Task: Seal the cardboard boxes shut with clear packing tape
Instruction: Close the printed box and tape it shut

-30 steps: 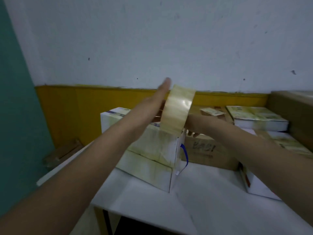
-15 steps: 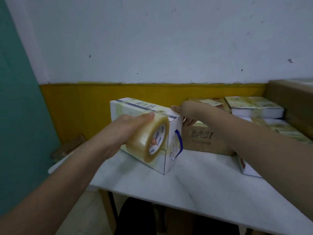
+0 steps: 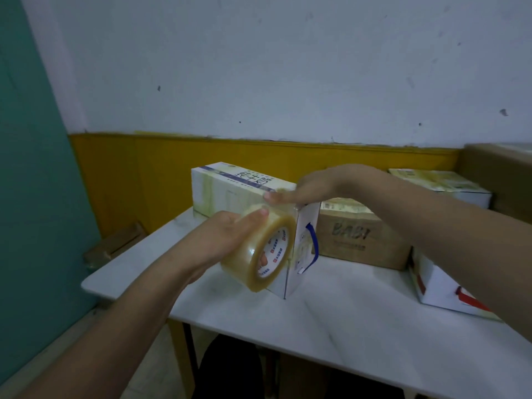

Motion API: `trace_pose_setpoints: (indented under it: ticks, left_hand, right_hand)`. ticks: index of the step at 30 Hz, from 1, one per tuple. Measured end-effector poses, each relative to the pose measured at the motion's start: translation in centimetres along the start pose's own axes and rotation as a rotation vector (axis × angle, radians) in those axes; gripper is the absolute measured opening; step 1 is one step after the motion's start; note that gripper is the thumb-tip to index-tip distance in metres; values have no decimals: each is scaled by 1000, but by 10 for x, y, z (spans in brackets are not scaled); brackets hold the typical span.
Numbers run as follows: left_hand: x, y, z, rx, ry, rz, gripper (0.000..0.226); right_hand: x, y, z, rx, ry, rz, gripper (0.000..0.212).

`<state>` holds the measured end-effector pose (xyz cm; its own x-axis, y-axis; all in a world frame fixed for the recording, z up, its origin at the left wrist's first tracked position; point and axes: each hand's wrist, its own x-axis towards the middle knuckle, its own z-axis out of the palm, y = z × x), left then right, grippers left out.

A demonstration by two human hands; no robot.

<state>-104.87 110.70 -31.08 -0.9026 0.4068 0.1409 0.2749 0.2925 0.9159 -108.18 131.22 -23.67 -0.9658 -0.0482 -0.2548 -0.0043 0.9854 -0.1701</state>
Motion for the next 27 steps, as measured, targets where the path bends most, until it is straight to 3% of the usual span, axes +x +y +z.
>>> trace_pose_setpoints:
  ticks: [2,4,7,9,11,14,16,18,20,22,27]
  left_hand:
    - [3,-8,6,136,-49,-46,50]
    - [5,-28,18,315,-101,-149,54]
    - [8,-46,26,290,-34,-233,62]
    - [9,-41,18,286,11,-218,61]
    - [8,-31,1,253,17,-158,57]
    - [5,-18,-29,40,-162,-12,60]
    - [8,-14,-45,37,-266,3,59]
    - [17,-17,-52,232,-265,-23,59]
    - [27,-29,-58,473,-154,-86,66]
    - [32,-40,-65,567,-79,-97,72]
    - [50,-40,-69,548,-20,-29,73]
  right_hand:
    - [2,1,2,5,-30,-7,80]
    - [7,7,8,12,74,-12,77]
    - [11,14,14,167,209,-22,83]
    - [8,21,14,392,262,20,93]
    - [3,29,11,604,301,57,79]
    - [-5,45,9,873,337,112,62]
    - [-8,53,9,957,386,115,53]
    - [-12,61,7,1047,481,117,41]
    - [-15,74,4,1151,545,124,38]
    - [-19,88,1,1213,526,134,45]
    - [-19,114,14,1456,343,196,66]
